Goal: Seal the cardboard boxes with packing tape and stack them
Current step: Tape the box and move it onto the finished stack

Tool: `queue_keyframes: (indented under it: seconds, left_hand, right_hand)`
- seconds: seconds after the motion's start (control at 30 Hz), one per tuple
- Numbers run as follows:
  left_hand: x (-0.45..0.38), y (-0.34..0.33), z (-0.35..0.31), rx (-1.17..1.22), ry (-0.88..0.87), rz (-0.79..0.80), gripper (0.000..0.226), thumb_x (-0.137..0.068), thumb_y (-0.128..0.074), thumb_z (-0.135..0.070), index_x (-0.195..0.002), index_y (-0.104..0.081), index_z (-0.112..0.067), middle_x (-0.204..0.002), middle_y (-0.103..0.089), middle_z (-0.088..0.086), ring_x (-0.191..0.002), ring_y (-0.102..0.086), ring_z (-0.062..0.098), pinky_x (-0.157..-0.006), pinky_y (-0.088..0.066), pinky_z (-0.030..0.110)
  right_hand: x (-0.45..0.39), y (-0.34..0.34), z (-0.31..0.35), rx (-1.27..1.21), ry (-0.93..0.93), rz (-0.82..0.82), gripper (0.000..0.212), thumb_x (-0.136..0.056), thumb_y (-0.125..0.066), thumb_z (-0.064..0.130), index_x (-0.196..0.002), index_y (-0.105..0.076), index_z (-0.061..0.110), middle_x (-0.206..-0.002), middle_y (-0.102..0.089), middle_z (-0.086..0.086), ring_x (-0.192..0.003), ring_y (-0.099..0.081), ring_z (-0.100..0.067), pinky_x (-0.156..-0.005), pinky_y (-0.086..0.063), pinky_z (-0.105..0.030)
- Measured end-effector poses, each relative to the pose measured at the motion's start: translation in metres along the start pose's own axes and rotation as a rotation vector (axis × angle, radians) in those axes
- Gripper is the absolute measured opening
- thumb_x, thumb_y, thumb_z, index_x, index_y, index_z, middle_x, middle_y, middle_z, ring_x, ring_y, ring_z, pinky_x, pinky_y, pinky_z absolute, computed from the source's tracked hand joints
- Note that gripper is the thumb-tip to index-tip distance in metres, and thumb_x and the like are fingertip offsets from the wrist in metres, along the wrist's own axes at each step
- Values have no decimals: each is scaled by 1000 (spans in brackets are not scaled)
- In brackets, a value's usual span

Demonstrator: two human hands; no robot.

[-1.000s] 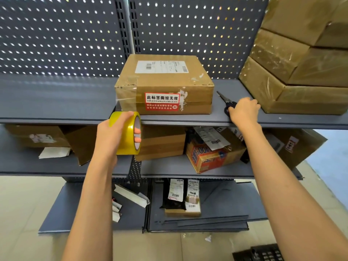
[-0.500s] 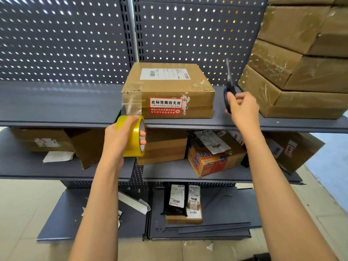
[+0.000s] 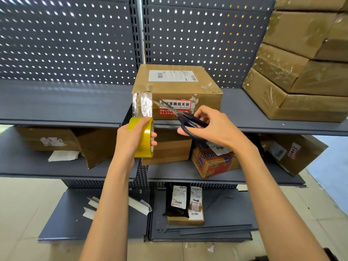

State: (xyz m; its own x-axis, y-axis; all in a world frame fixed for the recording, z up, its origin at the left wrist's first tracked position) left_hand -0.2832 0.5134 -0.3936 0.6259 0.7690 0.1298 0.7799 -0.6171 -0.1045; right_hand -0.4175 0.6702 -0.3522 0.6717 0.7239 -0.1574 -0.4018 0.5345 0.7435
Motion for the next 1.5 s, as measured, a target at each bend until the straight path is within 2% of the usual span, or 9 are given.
queue_keyframes:
  seconds: [0.2,0.37,0.53,0.63,0.83,1.17,1.5]
  left_hand:
    - [0,0,-1,6,1,15,15,-90,-61,-30,-91,-63,-15,-52,-66,-1,-38,-58,10,-44,-51,19]
    - [-2,1,1,-6,-1,28,17,-91,-61,-31,-91,-63,-14,-54,-67,0,-40,-59,10,-46,-52,21]
    - [-3,1,2,3,6,34,16,-90,-62,-31,-88,-62,-15,-54,-67,1,-42,-60,13,-52,-53,27]
    - [-4,2,2,11,11,39,17,-90,-62,-30,-87,-62,-13,-54,-66,2,-42,-60,14,-55,-52,29]
    - [-4,2,3,8,8,47,17,-91,-61,-30,-88,-63,-13,-55,-66,1,-43,-60,14,-54,-52,28]
    - [-4,2,2,-12,6,48,16,-91,-60,-32,-87,-61,-16,-55,-67,0,-42,-60,11,-49,-52,21]
    - [-3,4,11,-18,3,47,15,-91,-61,-31,-88,-62,-17,-57,-68,1,-46,-62,14,-57,-54,28]
  right_hand:
    - [-9,-5,-3,10,-47,105,56,-62,-74,66,-89,-57,20,-85,-63,7,-72,-54,-8,-61,-42,-23]
    - [-23,-15,5,-11,-31,194,57,-59,-71,67,-89,-57,21,-88,-59,7,-79,-52,-11,-69,-42,-27]
    - [-40,-19,10,-20,10,225,43,-71,-74,54,-90,-59,19,-90,-57,4,-82,-52,-14,-71,-41,-26]
    - [-47,-19,11,-29,18,227,50,-69,-76,56,-93,-63,15,-87,-59,1,-78,-51,-13,-70,-39,-26]
    - [-50,-14,14,1,42,207,48,-65,-77,55,-86,-66,13,-66,-52,8,-62,-44,-6,-63,-35,-22]
    - [-52,-13,13,9,103,168,39,-66,-80,48,-78,-67,14,-60,-53,6,-56,-43,-7,-58,-33,-23]
    - [-50,-20,8,44,85,166,30,-68,-83,37,-76,-67,14,-63,-55,5,-56,-45,-4,-56,-35,-17]
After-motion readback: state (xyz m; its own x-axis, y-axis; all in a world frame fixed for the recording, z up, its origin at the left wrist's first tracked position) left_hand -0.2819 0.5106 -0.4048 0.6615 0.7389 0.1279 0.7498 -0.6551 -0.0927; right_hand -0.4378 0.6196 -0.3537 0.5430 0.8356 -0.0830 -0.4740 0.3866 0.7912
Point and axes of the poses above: each hand's wrist, its own x-axis away from the middle knuckle, its own y-axis out of the back of the hand, z = x × y, the point moved 4 cm from there along -x, towards the middle knuckle
